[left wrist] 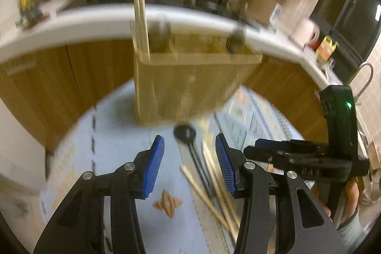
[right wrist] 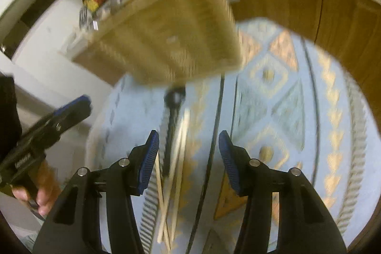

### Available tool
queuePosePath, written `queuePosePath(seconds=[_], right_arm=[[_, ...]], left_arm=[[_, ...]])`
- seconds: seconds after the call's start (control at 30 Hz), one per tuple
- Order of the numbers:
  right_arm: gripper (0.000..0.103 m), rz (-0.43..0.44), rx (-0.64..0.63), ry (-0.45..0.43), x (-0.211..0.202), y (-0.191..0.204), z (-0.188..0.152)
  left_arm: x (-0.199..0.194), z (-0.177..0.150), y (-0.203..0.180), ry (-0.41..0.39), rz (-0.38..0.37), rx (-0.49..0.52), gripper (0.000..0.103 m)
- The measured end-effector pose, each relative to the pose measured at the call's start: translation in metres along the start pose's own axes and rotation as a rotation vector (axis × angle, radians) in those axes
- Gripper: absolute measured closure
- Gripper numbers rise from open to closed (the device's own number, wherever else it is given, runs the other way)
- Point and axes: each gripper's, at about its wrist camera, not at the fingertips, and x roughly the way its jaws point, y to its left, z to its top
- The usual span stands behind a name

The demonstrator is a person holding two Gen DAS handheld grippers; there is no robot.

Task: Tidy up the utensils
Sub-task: 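Lower and grasp a wooden chopstick with the left tool while the right tool grasps another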

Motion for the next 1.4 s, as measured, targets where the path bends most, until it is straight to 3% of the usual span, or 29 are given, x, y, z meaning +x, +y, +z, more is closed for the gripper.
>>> queuePosePath(seconds=[0.13, 0.2, 0.47, 0.9, 1.1, 1.4], right_arm=[[0.066, -0.011, -0.034, 0.067, 0.018, 0.008, -0.034], [0.067, -0.031, -0.055, 0.072, 0.023, 0.014, -0.047], [0.078, -0.199, -0.178, -0.002, 0.031, 0.039, -0.084], [0.079, -0.327, -0.266, -0.075, 0.036, 0.066, -0.11], [0.079, -0.282, -0.221, -0.072, 0.03, 0.055, -0.108], [0.08, -0.362, -0.276, -0.129, 0.036, 0.065, -0.122]], left_arm=[[0.026, -0.02, 0.01, 0.091, -0.004, -0.031, 0.061], [0.036, -0.028, 0.011, 0.112, 0.005, -0.044, 0.061], [0.061, -0.054, 0.01, 0.101, 0.055, -0.087, 0.063], [0.073, -0.06, -0.006, 0.063, 0.126, -0.105, 0.066], [0.075, -0.06, -0.01, 0.058, 0.132, -0.1, 0.066], [0.079, -0.06, -0.017, 0.052, 0.173, -0.063, 0.066]])
